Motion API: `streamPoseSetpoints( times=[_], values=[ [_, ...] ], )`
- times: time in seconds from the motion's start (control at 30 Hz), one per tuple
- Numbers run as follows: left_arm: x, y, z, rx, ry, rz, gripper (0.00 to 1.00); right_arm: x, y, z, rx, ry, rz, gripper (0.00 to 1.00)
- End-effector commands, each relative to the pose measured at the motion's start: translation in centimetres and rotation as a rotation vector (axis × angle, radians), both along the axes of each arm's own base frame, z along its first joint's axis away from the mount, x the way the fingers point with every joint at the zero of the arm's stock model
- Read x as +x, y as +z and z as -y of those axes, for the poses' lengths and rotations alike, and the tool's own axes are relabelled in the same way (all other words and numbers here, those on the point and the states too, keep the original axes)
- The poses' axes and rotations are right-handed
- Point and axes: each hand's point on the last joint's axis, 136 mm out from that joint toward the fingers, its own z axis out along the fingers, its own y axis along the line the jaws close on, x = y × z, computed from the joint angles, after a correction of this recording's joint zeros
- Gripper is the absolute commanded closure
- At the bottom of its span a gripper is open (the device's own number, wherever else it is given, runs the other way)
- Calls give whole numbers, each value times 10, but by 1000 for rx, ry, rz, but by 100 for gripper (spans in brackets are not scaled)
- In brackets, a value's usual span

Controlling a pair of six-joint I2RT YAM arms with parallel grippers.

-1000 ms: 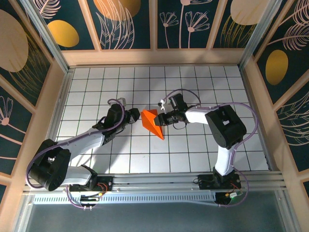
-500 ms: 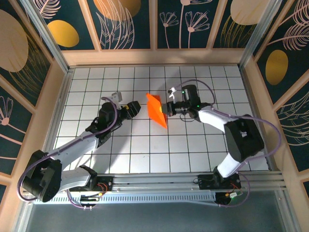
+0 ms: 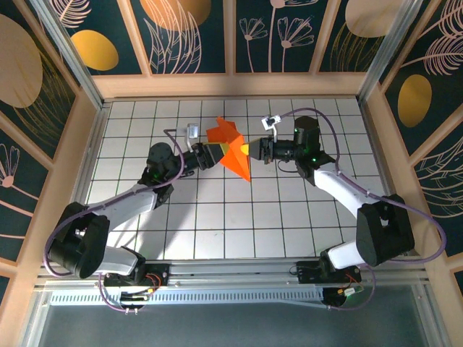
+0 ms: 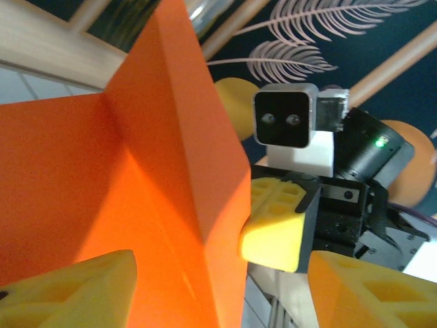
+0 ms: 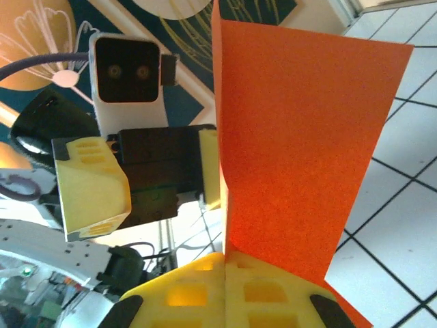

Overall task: Fold a paper plane with a square sheet of paper (fold left side to right side)
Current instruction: Turn over the paper at the center of the table.

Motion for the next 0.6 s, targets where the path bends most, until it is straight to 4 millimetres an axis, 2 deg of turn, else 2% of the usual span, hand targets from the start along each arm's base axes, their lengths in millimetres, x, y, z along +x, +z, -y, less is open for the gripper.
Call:
streamPoseSetpoints(
  times=[0.0,0.17,0.37,0.47,0.57],
  values=[
    [-10,24,12,-47,-94,80,37,-15,8,-4,36,71,0,100],
    [-8,19,19,-51,-110,63,44,-18,6,-5,55,89,-20,100],
    [-10,17,22,-52,-119,65,63,-14,-1,-7,47,79,-39,100],
    [-9,15,21,-50,-110,62,79,-13,0,-7,47,73,-35,100],
    [-8,14,21,-51,-105,56,90,-11,-1,-7,46,66,-38,100]
  ],
)
